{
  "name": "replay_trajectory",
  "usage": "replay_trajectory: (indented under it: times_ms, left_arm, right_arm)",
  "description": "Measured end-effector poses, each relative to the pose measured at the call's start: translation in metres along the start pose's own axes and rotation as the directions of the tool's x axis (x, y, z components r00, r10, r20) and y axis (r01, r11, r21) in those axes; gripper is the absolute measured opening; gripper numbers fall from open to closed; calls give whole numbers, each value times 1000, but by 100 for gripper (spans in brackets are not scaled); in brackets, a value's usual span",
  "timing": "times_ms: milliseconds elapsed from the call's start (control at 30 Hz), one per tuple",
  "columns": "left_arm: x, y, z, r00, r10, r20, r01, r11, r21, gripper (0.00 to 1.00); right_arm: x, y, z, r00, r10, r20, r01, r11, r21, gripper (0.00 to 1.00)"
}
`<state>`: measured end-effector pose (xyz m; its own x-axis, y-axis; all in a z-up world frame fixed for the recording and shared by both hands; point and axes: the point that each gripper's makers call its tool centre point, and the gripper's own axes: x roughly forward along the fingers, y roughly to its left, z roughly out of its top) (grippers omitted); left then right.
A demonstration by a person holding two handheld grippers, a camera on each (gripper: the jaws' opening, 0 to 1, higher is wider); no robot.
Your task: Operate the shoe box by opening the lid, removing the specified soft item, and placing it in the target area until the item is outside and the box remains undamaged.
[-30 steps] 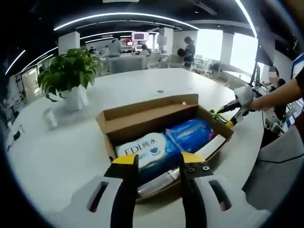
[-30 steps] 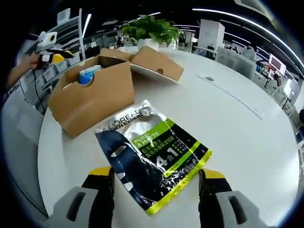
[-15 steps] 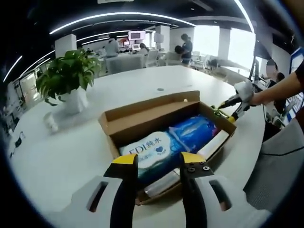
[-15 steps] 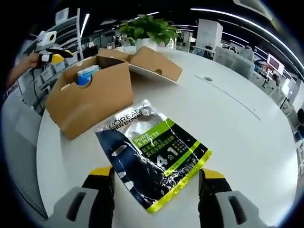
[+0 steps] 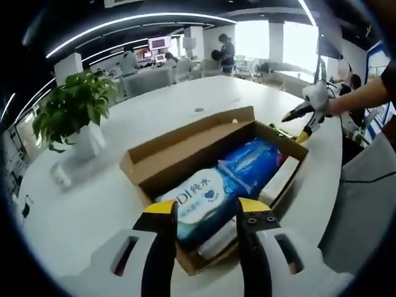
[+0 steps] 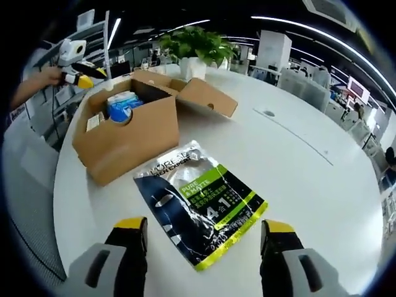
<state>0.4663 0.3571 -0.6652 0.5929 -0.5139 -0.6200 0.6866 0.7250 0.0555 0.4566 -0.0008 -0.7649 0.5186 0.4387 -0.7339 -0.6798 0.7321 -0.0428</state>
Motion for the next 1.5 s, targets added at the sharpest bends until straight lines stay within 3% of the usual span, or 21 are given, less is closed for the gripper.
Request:
replay_trajectory:
  times_ms: [267, 733, 900, 1067, 1400, 1500]
  left_arm:
    - [9, -2, -1, 996, -66, -65, 72, 993, 91, 41]
    - [29, 10, -4, 981, -105, -163, 139, 966, 216, 42]
    - [37, 13, -13, 966, -130, -222, 192, 939, 287, 44]
    - [45, 12, -16, 957, -150, -249, 226, 923, 310, 46]
    - [56, 17, -31, 927, -151, -344, 293, 864, 409, 49]
    - [61, 16, -32, 919, -183, -348, 316, 870, 377, 50]
  right_arm:
    - [-12, 5, 16, 1000, 7, 17, -7, 1000, -25, 78]
    - [-19, 24, 42, 998, 50, 31, -48, 997, -55, 82]
    - [-21, 33, 47, 997, 71, 23, -69, 995, -77, 83]
    - [-21, 40, 53, 996, 87, 23, -85, 993, -88, 83]
    - [-22, 47, 60, 995, 93, 28, -90, 991, -98, 84]
    - [-22, 50, 63, 995, 99, 28, -97, 991, -91, 85]
